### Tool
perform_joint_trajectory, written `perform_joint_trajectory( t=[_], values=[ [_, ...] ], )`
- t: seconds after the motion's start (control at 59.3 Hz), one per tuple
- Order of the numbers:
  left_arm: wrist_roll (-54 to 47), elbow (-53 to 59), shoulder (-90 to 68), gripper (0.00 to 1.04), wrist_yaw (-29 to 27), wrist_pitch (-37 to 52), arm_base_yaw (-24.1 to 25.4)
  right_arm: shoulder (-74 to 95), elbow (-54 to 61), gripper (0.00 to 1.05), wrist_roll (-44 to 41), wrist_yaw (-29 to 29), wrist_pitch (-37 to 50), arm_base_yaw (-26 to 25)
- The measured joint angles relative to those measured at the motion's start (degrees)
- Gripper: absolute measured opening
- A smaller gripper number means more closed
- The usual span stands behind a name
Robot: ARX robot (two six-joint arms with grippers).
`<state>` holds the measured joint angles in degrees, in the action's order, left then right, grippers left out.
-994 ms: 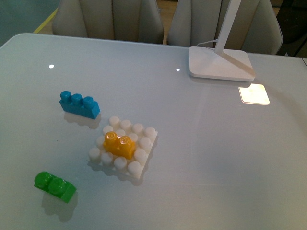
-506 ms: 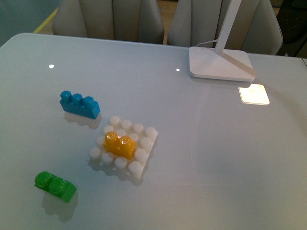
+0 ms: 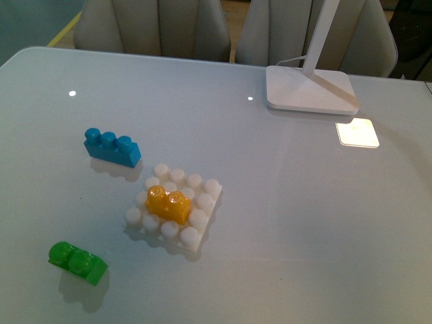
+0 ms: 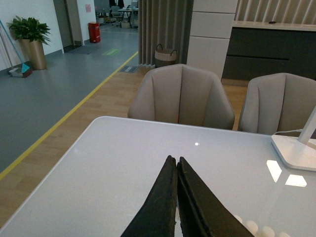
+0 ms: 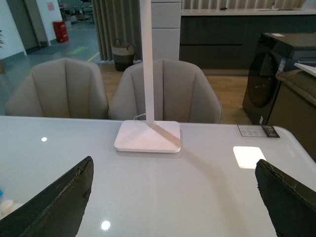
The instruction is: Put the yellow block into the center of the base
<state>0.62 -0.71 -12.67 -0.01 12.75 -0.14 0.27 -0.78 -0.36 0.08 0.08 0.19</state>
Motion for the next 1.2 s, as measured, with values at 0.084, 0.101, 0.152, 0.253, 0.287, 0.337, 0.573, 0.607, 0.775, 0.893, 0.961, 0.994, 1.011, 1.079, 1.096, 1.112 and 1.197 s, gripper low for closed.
perform_joint_trajectory(
  t=[0.084, 0.101, 0.152, 0.253, 0.287, 0.337, 0.573, 0.607, 0.775, 0.893, 0.961, 0.994, 1.011, 1.079, 1.096, 1.112, 1.197],
  values=[
    [0.0, 0.0, 1.2, 0.03, 0.0, -1.2, 0.0, 0.0, 0.0, 0.96, 0.0, 0.0, 0.0, 0.0],
    [0.0, 0.0, 1.5, 0.03, 0.0, -1.5, 0.0, 0.0, 0.0, 0.96, 0.0, 0.0, 0.0, 0.0],
    [0.0, 0.0, 2.1, 0.03, 0.0, -2.1, 0.0, 0.0, 0.0, 0.96, 0.0, 0.0, 0.0, 0.0],
    [0.0, 0.0, 7.5, 0.03, 0.0, -9.4, 0.0, 0.0, 0.0, 0.96, 0.0, 0.0, 0.0, 0.0],
    [0.0, 0.0, 10.4, 0.03, 0.0, -12.0, 0.0, 0.0, 0.0, 0.96, 0.0, 0.0, 0.0, 0.0],
    [0.0, 0.0, 12.0, 0.03, 0.0, -12.4, 0.0, 0.0, 0.0, 0.96, 0.0, 0.0, 0.0, 0.0],
    [0.0, 0.0, 12.3, 0.03, 0.0, -12.7, 0.0, 0.0, 0.0, 0.96, 0.0, 0.0, 0.0, 0.0],
    [0.0, 0.0, 12.3, 0.03, 0.0, -12.7, 0.0, 0.0, 0.0, 0.96, 0.0, 0.0, 0.0, 0.0],
    [0.0, 0.0, 12.3, 0.03, 0.0, -12.7, 0.0, 0.0, 0.0, 0.96, 0.0, 0.0, 0.0, 0.0],
    [0.0, 0.0, 12.3, 0.03, 0.0, -12.7, 0.0, 0.0, 0.0, 0.96, 0.0, 0.0, 0.0, 0.0],
    [0.0, 0.0, 12.3, 0.04, 0.0, -12.7, 0.0, 0.0, 0.0, 0.96, 0.0, 0.0, 0.0, 0.0],
    [0.0, 0.0, 12.3, 0.09, 0.0, -12.7, 0.0, 0.0, 0.0, 0.96, 0.0, 0.0, 0.0, 0.0],
    [0.0, 0.0, 12.3, 0.12, 0.0, -12.7, 0.0, 0.0, 0.0, 0.96, 0.0, 0.0, 0.0, 0.0],
    [0.0, 0.0, 12.3, 0.25, 0.0, -12.7, 0.0, 0.0, 0.0, 0.96, 0.0, 0.0, 0.0, 0.0],
    [0.0, 0.0, 12.3, 0.27, 0.0, -12.7, 0.0, 0.0, 0.0, 0.96, 0.0, 0.0, 0.0, 0.0],
    [0.0, 0.0, 12.3, 0.30, 0.0, -12.7, 0.0, 0.0, 0.0, 0.96, 0.0, 0.0, 0.0, 0.0],
    [0.0, 0.0, 12.3, 0.46, 0.0, -12.7, 0.0, 0.0, 0.0, 0.96, 0.0, 0.0, 0.0, 0.0]
  ],
)
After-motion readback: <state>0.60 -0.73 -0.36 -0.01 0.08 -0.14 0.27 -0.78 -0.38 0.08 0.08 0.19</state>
